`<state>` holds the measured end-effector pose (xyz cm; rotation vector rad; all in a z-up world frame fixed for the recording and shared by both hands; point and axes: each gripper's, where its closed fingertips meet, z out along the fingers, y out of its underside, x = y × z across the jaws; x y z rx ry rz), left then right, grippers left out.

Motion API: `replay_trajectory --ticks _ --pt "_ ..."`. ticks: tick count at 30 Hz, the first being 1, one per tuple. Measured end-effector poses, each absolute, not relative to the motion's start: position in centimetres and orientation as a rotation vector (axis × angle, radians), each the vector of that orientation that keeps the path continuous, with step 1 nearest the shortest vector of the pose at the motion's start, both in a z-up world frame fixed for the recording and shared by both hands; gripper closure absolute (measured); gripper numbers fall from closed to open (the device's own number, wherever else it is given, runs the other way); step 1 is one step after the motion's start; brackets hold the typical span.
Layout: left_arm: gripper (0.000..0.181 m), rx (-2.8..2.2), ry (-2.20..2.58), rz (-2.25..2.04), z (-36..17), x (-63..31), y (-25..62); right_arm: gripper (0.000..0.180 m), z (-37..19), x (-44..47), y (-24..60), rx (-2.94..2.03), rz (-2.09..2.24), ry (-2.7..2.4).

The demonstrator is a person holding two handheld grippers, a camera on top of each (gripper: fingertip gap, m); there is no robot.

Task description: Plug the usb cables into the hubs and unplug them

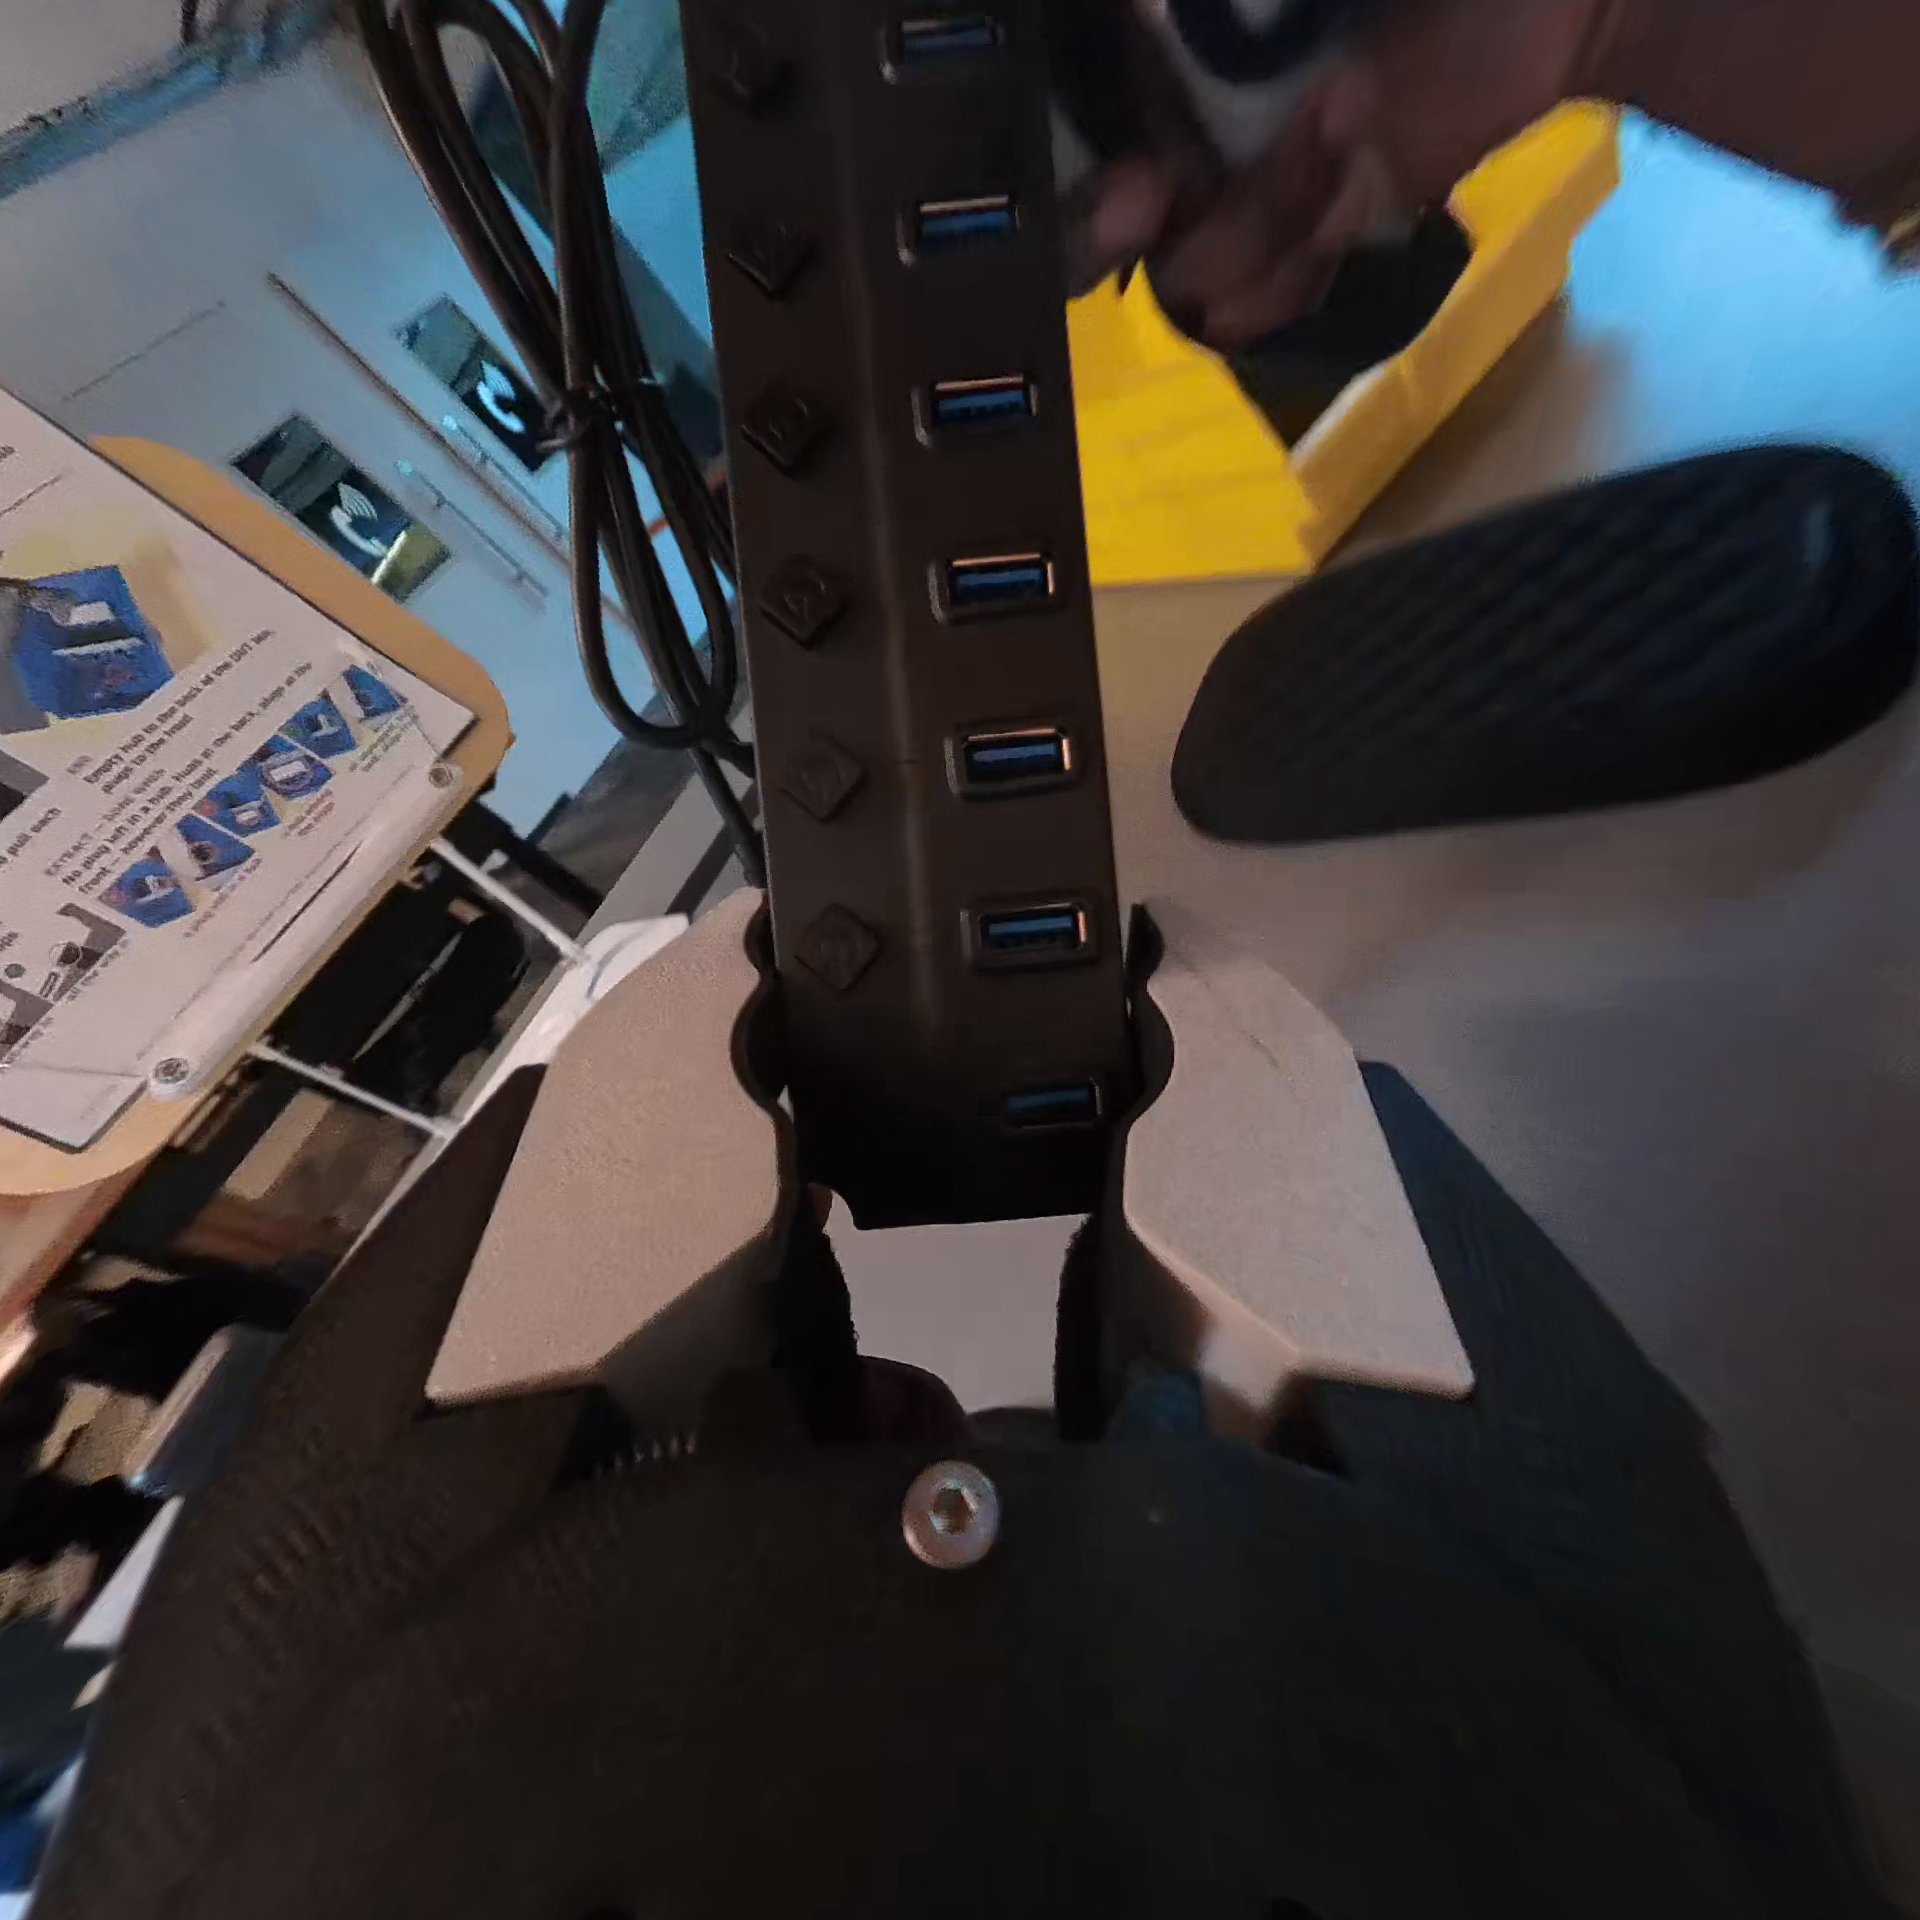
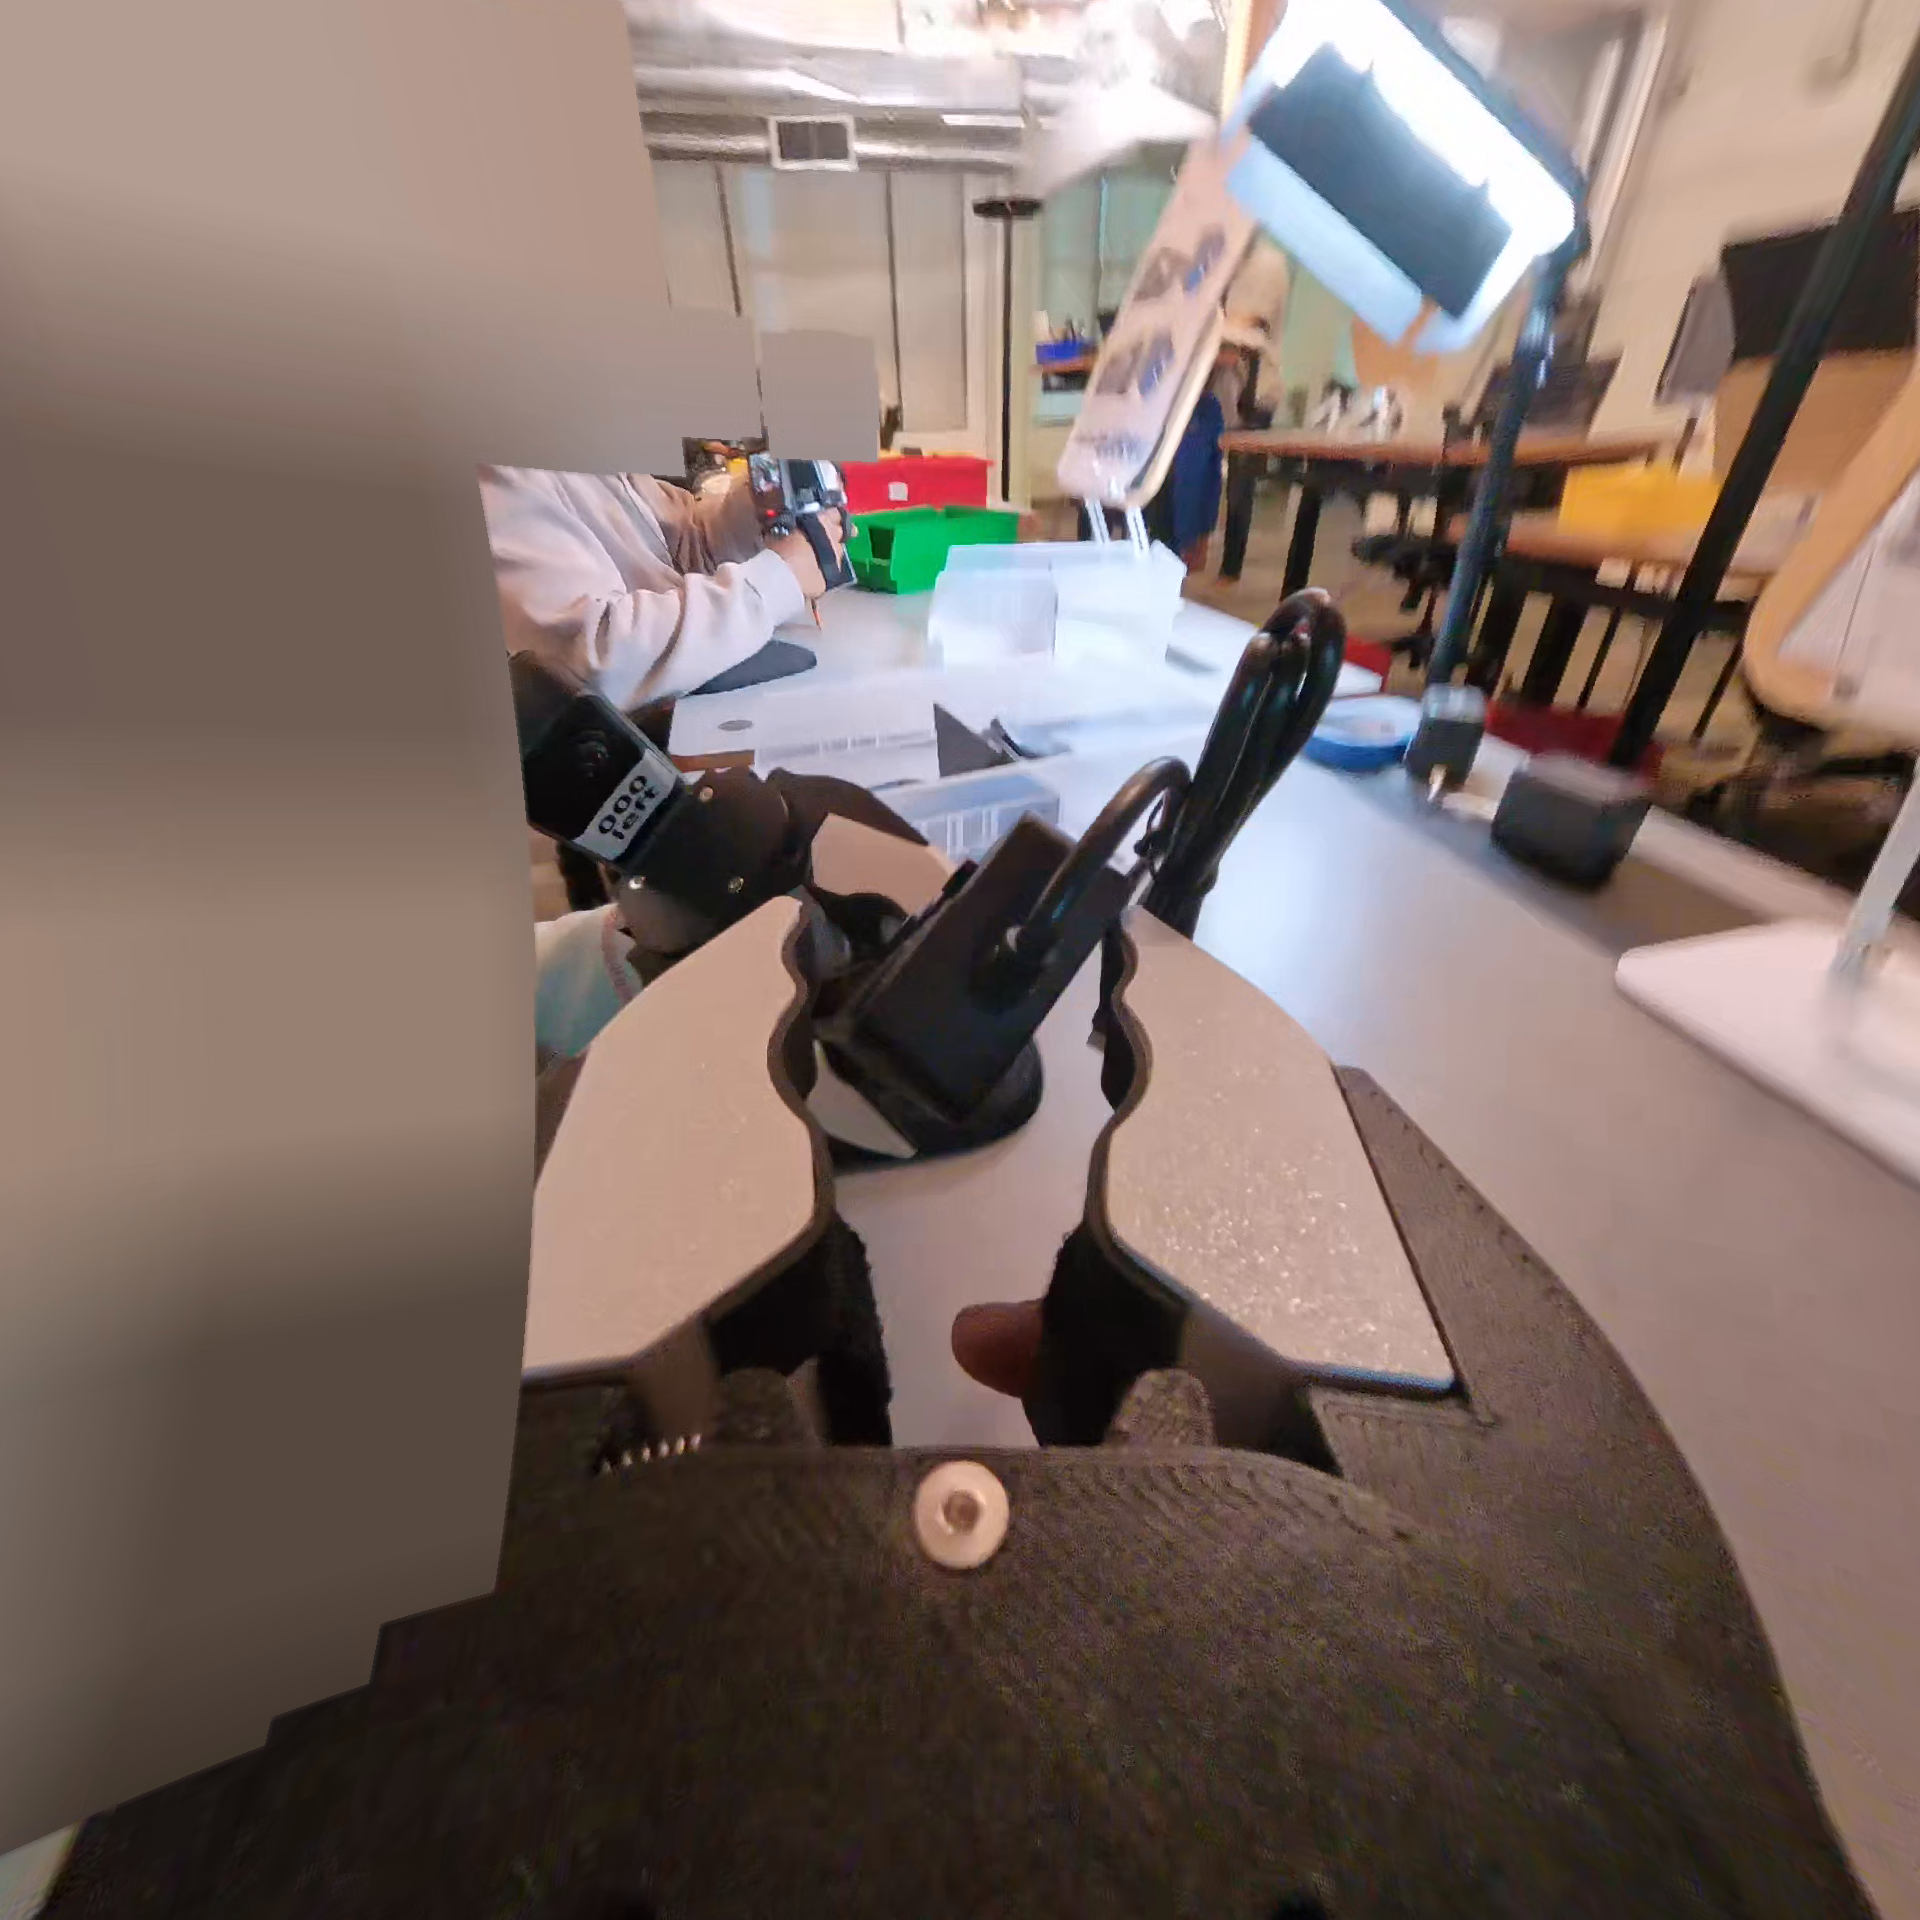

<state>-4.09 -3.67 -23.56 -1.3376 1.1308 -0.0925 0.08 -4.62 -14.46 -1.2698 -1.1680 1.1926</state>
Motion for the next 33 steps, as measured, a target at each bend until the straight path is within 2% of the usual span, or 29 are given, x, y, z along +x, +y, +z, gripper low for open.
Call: replay_trajectory --ticks 6,15,19,25,31,33 --pt "0.118 -1.492 1.299 -0.091 -28.2 -2.6 -3.6 0.147 -20.0 3.6 -1.7 -1.648 1.216 -0.859" --pt "0.117 -1.714 1.575 -0.086 -33.7 -0.3 -3.9 0.142 -28.0 8.8 -0.2 -2.063 0.964 -0.729" --pt "0.118 -1.719 1.653 -0.151 -33.9 0.9 -4.1 0.135 -30.3 10.6 0.4 -2.212 0.747 -0.729" --pt "0.118 -1.776 1.609 -0.128 -34.0 0.9 -3.3 0.136 -31.0 11.6 0.6 -2.283 0.507 -0.759" --pt "0.097 -1.76 1.407 -0.264 -31.1 0.4 -3.3 0.14 -30.4 11.8 0.6 -2.264 0.373 -0.786" --pt "0.096 -1.736 1.305 -0.31 -28.7 -0.9 -3.8 0.139 -29.7 12.2 0.8 -2.23 0.303 -0.793"
